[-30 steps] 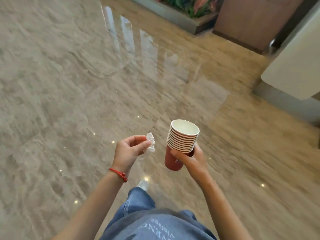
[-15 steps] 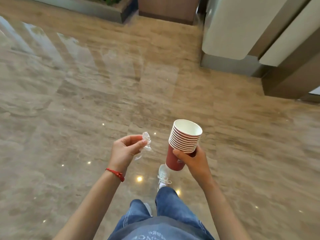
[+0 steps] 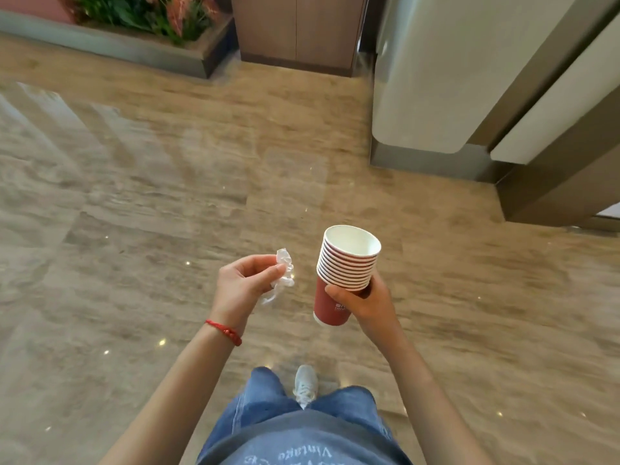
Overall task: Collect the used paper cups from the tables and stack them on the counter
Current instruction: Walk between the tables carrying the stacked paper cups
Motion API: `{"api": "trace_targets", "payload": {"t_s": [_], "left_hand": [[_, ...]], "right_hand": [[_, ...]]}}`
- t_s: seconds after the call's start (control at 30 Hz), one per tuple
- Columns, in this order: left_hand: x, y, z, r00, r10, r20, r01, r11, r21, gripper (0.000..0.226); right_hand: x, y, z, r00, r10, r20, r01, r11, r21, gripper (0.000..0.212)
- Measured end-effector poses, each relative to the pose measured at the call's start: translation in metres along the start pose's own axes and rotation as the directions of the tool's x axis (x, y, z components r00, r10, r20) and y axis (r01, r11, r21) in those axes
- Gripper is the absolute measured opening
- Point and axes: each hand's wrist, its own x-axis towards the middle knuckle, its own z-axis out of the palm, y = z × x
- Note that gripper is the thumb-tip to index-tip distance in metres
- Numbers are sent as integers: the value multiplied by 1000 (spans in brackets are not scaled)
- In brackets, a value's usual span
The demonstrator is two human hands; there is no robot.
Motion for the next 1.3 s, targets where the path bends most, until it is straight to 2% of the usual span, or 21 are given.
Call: {"api": "trace_targets", "payload": {"t_s": [0.13, 0.27, 0.47, 0.7, 1.0, 1.13, 1.3], "left_hand": [[65, 27, 20, 1000, -1, -15, 1, 1000, -1, 10], [131, 87, 40, 1000, -9, 6, 9, 1000, -28, 10], [283, 144, 67, 1000, -10, 28, 10, 1000, -27, 12], [458, 246, 98, 997, 37, 63, -39, 999, 28, 8], [642, 304, 180, 994, -3, 111, 0, 1000, 29, 7], [727, 341, 225, 994, 18, 103, -21, 1000, 22, 7], [828, 405, 267, 993, 73, 89, -72, 997, -6, 8]], "right_hand": [[76, -16, -3, 1000, -3, -20, 4, 1000, 13, 42], [154, -62, -5, 1000, 23, -14, -23, 1000, 15, 43], [310, -96, 1, 999, 3, -41, -3, 1000, 6, 42], [485, -163, -3, 992, -46, -114, 47, 999, 10, 42], [681, -205, -30, 991, -43, -128, 48, 998, 34, 49], [783, -227, -52, 992, -39, -122, 47, 997, 60, 54], [910, -272, -70, 995, -57, -77, 61, 997, 53, 49]]}}
